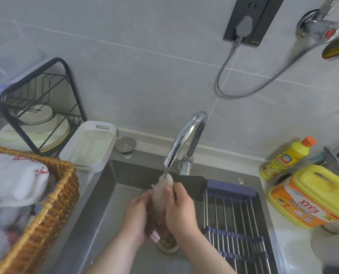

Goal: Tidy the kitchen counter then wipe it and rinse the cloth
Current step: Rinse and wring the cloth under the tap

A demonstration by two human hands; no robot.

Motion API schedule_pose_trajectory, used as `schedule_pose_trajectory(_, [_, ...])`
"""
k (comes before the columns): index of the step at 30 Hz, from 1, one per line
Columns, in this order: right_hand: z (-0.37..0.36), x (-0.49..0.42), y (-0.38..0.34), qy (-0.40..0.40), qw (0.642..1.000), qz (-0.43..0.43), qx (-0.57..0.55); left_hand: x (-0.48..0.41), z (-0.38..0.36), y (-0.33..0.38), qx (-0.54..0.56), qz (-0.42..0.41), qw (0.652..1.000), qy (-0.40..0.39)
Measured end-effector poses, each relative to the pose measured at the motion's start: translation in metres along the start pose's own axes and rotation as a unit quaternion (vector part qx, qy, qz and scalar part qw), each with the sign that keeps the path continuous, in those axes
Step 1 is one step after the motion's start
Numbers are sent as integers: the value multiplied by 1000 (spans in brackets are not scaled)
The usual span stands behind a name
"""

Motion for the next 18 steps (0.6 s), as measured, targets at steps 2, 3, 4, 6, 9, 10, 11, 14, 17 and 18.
schedule_pose_trajectory(2, [4, -4, -3, 45, 997, -12, -65, -1, -3, -3, 12, 12, 1000, 14])
schedule_pose_trajectory(3, [6, -6, -2, 69, 993, -32, -89, -2, -4, -5, 43, 26, 999, 9])
schedule_pose_trajectory(4, [7, -9, 2, 89, 989, -62, -105, -1, -10, -6, 90, 53, 994, -14])
schedule_pose_trajectory(6, [7, -16, 19, 110, 978, -142, -109, 5, -24, -5, 140, 101, 982, -78])
schedule_pose_trajectory(9, [0, -17, 38, 84, 964, -236, -91, 4, -23, 8, 114, 46, 991, -51])
schedule_pose_trajectory(10, [-5, -15, 43, 71, 961, -251, -97, 1, -17, 12, 116, 12, 993, -11])
schedule_pose_trajectory(11, [-10, -13, 45, 59, 958, -259, -106, 0, -9, 17, 111, -27, 993, 39])
schedule_pose_trajectory(14, [-15, -9, 40, 49, 971, -221, -81, 6, 11, 34, 17, -132, 978, 161])
schedule_pose_trajectory(17, [-4, -11, 33, 88, 982, -164, -28, 15, 25, 50, -86, -206, 946, 234])
schedule_pose_trajectory(18, [-1, -11, 34, 98, 982, -162, -19, 16, 26, 52, -98, -217, 942, 236])
Point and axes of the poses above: each hand's wrist, its own x-axis away from the middle knuckle, its own z-axis out of the back of the hand, y = z × x, the point moved 7 cm from there along -x, towards the middle knuckle, and after that the axes turned 13 degrees about -x, right-handed, at the moved point
